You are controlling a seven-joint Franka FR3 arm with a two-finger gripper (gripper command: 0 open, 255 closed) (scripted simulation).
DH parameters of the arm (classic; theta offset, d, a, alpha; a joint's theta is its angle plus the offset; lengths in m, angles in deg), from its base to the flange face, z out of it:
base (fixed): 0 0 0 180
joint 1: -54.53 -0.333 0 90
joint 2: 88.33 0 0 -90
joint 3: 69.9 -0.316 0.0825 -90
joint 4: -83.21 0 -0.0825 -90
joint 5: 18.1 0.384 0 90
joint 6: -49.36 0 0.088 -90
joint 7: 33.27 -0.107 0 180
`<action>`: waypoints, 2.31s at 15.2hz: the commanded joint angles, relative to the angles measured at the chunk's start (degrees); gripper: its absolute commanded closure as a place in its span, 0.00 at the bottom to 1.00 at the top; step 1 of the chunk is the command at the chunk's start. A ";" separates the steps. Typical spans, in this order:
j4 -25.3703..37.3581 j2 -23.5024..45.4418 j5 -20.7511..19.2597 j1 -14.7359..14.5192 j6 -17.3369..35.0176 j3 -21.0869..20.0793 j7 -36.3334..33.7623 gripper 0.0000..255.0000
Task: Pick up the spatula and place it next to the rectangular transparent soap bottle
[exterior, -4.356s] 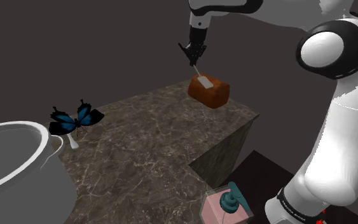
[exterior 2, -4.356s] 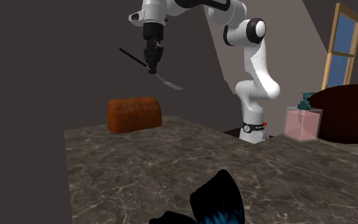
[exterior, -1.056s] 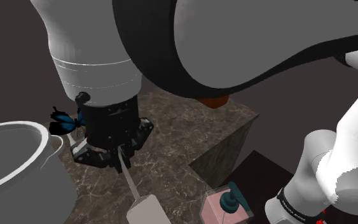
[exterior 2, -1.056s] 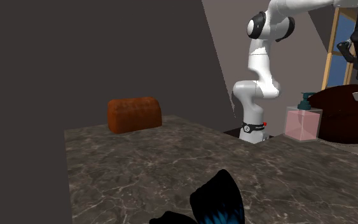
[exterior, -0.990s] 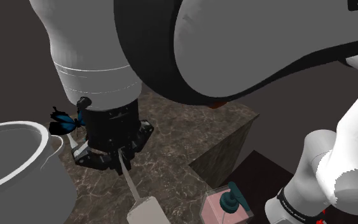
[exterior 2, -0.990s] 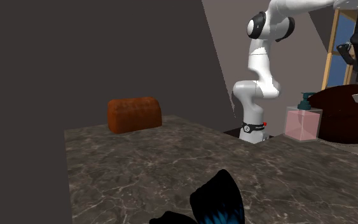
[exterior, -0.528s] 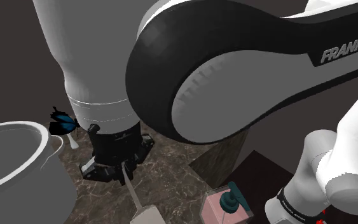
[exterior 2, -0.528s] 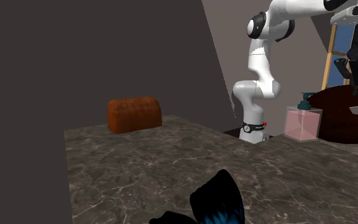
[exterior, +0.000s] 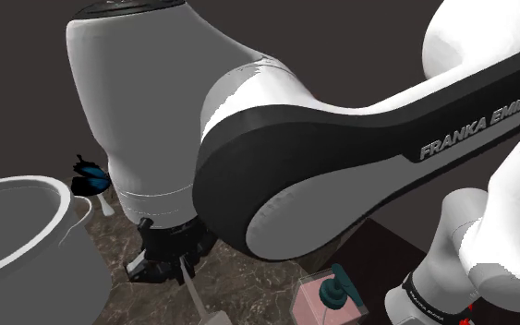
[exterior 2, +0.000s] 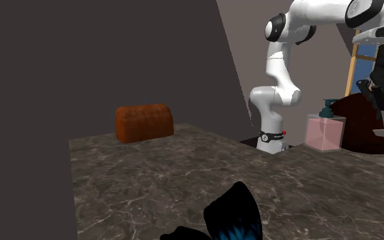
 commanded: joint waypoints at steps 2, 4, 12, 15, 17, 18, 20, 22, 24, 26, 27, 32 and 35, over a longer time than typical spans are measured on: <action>-2.13 0.18 -0.16 0.03 2.30 0.04 -0.13 1.00; -3.31 0.53 -0.40 0.01 3.78 0.02 -0.36 1.00; -7.50 2.51 -1.78 -0.15 9.61 -0.01 -1.56 1.00; -8.86 3.46 -2.48 -0.23 11.76 0.01 -2.13 1.00; -9.70 4.16 -3.00 -0.29 13.17 0.05 -2.55 1.00; -10.10 4.53 -3.28 -0.33 13.88 0.07 -2.77 1.00; -10.86 5.31 -3.87 -0.41 15.28 0.14 -3.24 1.00; -11.57 6.13 -4.52 -0.50 16.67 0.22 -3.74 1.00; -12.23 7.00 -5.21 -0.61 18.04 0.33 -4.27 1.00; -12.84 7.92 -5.96 -0.73 19.40 0.47 -4.84 1.00; -13.12 8.39 -6.35 -0.81 20.07 0.56 -5.13 1.00; -13.19 8.52 -6.45 -0.83 20.24 0.59 -5.21 1.00; -13.19 8.51 -6.45 -0.83 20.24 0.58 -5.21 1.00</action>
